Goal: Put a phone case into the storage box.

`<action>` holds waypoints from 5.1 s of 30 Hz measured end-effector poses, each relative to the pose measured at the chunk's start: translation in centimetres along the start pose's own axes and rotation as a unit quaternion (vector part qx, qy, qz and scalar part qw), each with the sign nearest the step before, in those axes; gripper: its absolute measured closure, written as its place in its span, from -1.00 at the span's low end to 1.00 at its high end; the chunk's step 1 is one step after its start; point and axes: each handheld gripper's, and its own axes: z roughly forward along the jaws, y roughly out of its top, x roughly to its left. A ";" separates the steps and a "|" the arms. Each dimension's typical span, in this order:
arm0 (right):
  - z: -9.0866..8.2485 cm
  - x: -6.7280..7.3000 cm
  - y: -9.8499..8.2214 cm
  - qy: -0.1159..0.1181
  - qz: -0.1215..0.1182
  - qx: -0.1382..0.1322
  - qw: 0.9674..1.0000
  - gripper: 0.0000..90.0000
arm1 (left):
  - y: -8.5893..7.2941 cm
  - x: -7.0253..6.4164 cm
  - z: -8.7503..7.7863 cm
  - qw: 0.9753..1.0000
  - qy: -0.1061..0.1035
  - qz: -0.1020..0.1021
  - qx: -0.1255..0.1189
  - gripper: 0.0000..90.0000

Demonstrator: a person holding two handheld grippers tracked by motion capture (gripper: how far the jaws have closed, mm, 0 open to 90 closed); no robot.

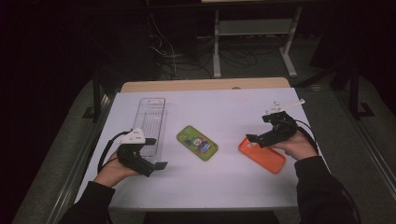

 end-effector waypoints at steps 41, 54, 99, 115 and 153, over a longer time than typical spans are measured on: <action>0.4 -1.2 -2.0 -0.042 0.017 0.044 0.998 -1.00 | -0.1 0.0 -0.1 1.000 -0.001 -0.001 -0.003 -1.00; 0.0 -0.4 -3.9 -0.048 0.013 0.041 0.998 -1.00 | 0.0 0.0 -0.2 1.000 -0.001 0.004 -0.003 -1.00; 4.5 -0.1 -7.3 -0.028 -0.021 0.164 0.986 -0.90 | 0.0 -0.1 -0.1 1.000 -0.002 0.005 0.000 -1.00; 4.4 -0.3 -7.4 -0.026 -0.016 0.166 0.986 -0.66 | 0.4 -0.4 -0.1 1.000 -0.002 0.008 0.000 -1.00; 4.3 -0.1 0.7 0.044 -0.062 0.133 0.988 -0.66 | 10.1 -0.6 5.8 0.994 -0.081 0.075 -0.010 -1.00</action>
